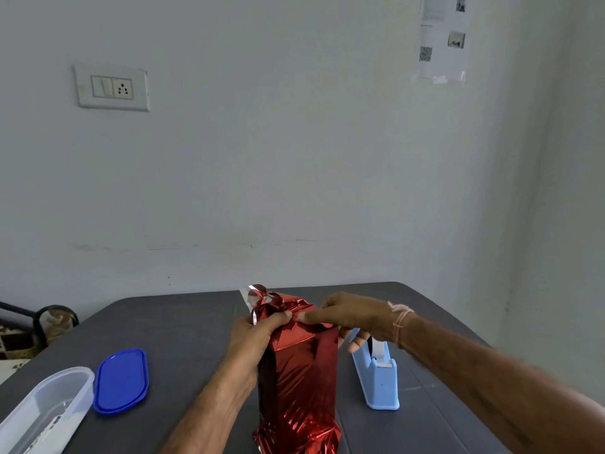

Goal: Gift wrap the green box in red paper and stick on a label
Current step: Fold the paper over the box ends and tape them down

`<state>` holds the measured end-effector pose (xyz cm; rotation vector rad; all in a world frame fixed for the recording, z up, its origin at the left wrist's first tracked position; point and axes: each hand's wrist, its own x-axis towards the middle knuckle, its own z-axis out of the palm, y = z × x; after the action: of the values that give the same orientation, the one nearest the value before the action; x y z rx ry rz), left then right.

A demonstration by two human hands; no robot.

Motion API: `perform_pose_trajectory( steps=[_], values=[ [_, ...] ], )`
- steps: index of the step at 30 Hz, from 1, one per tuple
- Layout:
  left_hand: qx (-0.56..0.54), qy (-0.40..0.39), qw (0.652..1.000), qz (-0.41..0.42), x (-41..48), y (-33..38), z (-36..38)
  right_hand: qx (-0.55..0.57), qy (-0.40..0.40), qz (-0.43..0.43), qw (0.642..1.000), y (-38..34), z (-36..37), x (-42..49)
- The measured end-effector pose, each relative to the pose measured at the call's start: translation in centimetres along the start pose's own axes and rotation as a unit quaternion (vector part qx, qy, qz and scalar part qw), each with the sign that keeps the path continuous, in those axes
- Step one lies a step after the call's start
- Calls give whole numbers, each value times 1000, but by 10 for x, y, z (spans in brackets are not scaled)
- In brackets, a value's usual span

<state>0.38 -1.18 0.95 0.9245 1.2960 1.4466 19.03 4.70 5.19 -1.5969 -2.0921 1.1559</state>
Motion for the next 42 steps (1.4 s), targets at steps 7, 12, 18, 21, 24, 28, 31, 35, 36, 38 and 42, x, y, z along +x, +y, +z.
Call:
perform_pose_trajectory(
  steps=[7, 12, 18, 21, 24, 28, 31, 35, 36, 38, 42],
  values=[
    [-9, 13, 1000, 6, -1, -3, 3, 102, 45, -6, 994, 3, 11, -4],
    [-12, 28, 999, 14, 1, -7, 1, 127, 58, -8, 990, 4, 19, -8],
    [-1, 46, 999, 28, 1, -7, 0, 236, 83, -44, 967, 6, 35, -14],
    [19, 43, 998, 30, 2, -4, -3, 300, 106, -58, 946, 15, 47, -15],
    [60, 27, 997, 28, 4, 1, -11, 325, 116, -65, 936, 20, 47, -10],
    [71, 28, 996, 39, 5, 2, -18, 307, 118, -74, 941, 18, 43, 4],
    [56, 43, 996, 56, 4, -4, -17, 303, 128, -80, 941, 18, 45, 12],
    [45, 53, 995, 71, 5, -11, -15, 326, 127, -93, 932, 39, 45, 5],
    [43, 53, 995, 72, 6, -13, -15, 317, 151, -95, 931, 50, 43, 1],
    [39, 57, 995, 70, 9, -17, -14, 261, 260, -81, 926, 79, 36, -6],
    [49, 65, 994, 72, 16, -21, -15, 129, 411, 48, 901, 139, 22, -6]
  ],
)
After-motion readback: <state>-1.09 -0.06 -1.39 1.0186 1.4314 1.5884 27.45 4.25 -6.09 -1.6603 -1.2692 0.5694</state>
